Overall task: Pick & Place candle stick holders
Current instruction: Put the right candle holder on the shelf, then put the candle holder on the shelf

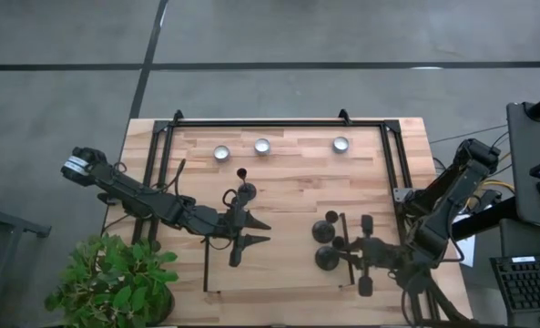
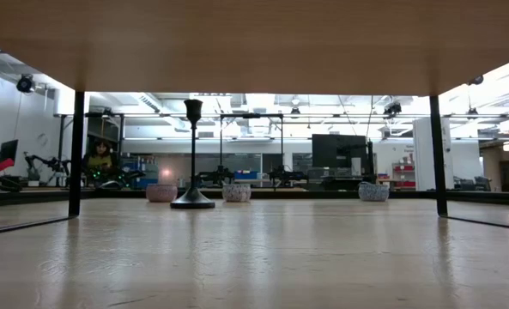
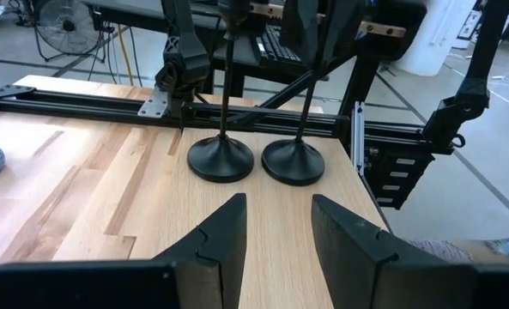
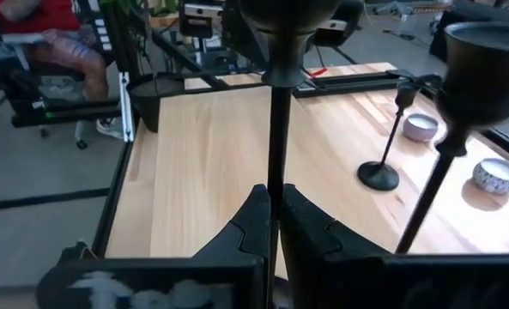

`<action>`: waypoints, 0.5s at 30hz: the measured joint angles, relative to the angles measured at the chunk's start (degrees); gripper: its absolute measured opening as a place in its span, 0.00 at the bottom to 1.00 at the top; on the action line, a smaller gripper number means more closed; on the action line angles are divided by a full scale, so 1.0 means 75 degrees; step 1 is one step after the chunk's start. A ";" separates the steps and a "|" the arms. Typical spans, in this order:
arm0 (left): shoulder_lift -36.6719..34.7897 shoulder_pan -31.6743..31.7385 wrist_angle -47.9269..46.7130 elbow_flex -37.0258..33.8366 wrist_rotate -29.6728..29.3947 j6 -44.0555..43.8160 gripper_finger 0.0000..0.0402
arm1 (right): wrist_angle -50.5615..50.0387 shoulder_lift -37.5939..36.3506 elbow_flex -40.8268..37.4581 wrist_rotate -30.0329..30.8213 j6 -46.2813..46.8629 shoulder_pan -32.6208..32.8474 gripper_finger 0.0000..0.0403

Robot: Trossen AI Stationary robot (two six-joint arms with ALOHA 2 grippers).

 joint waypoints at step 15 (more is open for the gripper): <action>0.0000 0.0000 -0.0003 0.0000 -0.0352 -0.0605 0.32 | 0.0002 0.0024 -0.0132 0.0109 0.0207 0.0003 0.15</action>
